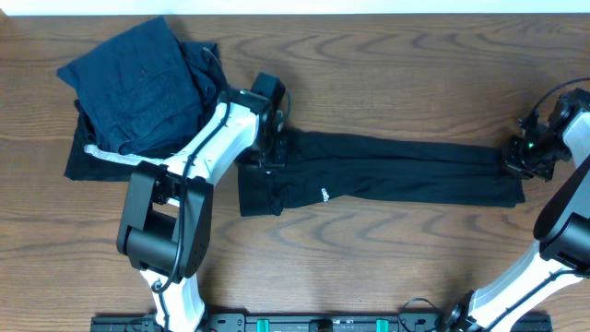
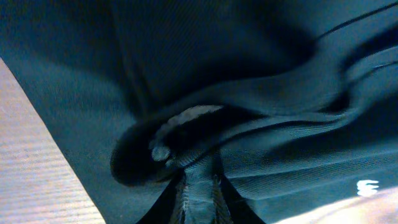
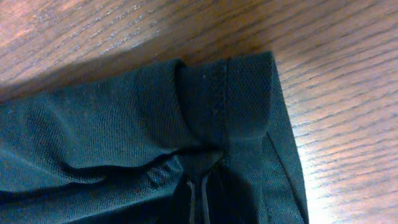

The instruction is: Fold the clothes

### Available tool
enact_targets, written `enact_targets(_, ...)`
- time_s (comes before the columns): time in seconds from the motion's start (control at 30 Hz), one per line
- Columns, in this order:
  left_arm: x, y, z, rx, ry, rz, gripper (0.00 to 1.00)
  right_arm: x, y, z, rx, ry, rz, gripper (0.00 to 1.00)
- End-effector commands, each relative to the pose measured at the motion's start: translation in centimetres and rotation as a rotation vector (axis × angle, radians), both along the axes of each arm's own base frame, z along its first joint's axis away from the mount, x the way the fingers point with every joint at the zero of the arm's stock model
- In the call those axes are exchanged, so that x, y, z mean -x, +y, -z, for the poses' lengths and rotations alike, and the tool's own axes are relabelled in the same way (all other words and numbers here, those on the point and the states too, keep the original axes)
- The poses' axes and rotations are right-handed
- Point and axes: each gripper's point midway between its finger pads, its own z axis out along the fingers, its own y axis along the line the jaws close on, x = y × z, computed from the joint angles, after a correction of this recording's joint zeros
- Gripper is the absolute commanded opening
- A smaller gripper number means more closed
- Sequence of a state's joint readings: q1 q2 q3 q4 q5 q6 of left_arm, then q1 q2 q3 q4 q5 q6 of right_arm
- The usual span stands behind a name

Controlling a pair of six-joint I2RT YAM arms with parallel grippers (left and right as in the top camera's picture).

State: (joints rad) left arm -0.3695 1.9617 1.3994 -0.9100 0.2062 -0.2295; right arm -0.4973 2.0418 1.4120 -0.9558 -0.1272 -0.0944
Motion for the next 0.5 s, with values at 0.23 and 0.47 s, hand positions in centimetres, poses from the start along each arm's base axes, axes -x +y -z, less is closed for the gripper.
enact_targets(0.23,1.2,1.4,1.2,-0.055,0.032,-0.036,0.16,0.7,-0.4,0.5,0.009,0.038,0.041,0.01)
enact_targets(0.47,1.1,1.9,1.3,-0.083,0.021,-0.035,0.16,2.5,-2.1,0.5,0.118,0.132,0.117,0.01)
